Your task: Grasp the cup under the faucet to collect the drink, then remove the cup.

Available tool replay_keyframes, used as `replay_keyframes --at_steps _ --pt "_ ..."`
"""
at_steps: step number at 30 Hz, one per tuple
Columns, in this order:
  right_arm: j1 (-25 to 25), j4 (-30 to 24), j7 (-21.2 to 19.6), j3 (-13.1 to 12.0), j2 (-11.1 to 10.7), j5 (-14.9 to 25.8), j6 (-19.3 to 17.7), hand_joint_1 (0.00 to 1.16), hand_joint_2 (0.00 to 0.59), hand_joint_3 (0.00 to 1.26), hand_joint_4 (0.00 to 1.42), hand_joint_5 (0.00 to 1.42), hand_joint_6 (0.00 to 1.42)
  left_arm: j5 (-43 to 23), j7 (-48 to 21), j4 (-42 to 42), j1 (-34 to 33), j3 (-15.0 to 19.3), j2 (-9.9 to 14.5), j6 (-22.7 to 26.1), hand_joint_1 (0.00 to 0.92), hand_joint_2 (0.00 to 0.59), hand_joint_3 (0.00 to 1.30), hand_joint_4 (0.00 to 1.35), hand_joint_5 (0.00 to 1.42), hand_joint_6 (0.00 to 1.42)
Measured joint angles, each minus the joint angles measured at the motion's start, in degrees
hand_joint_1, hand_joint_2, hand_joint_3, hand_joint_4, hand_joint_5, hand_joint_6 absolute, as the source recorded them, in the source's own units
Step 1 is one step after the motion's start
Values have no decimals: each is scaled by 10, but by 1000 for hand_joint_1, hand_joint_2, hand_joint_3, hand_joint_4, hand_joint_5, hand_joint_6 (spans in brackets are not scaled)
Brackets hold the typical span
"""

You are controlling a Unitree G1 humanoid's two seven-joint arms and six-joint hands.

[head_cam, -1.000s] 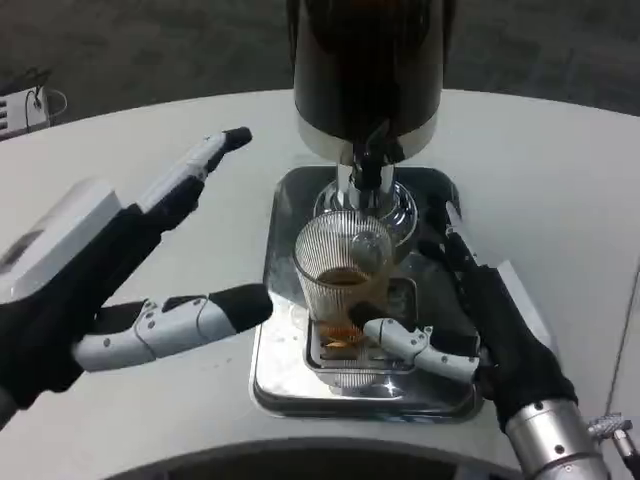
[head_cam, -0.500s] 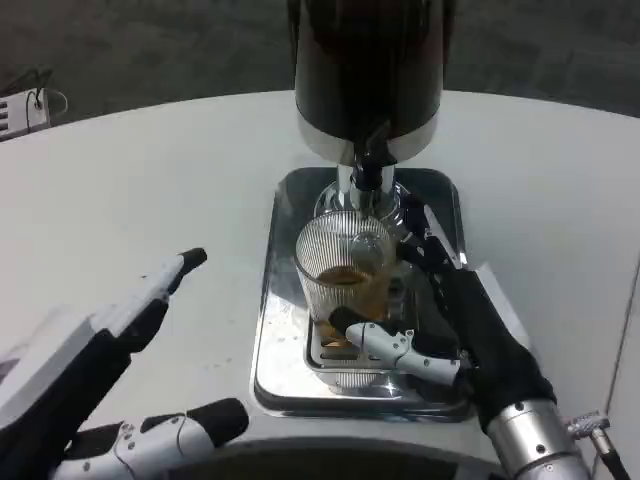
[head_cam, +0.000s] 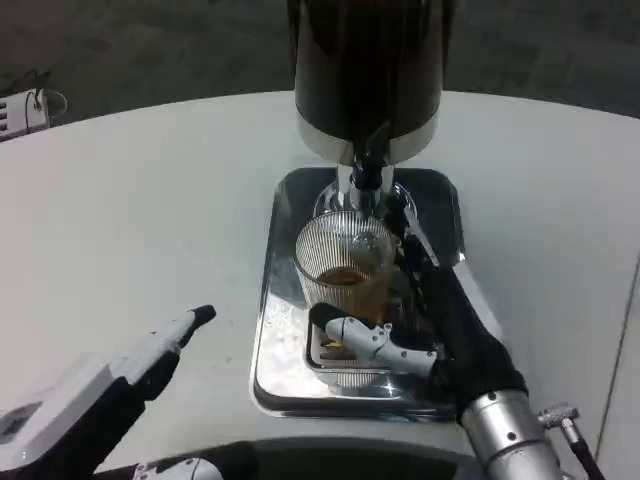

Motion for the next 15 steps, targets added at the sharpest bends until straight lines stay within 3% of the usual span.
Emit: replay_keyframes --at_steps 15 --pt "-57 91 -45 -6 17 -2 -16 861 193 0 2 87 131 14 -23 -11 -17 -19 17 42 0 77 0 0 0 75"
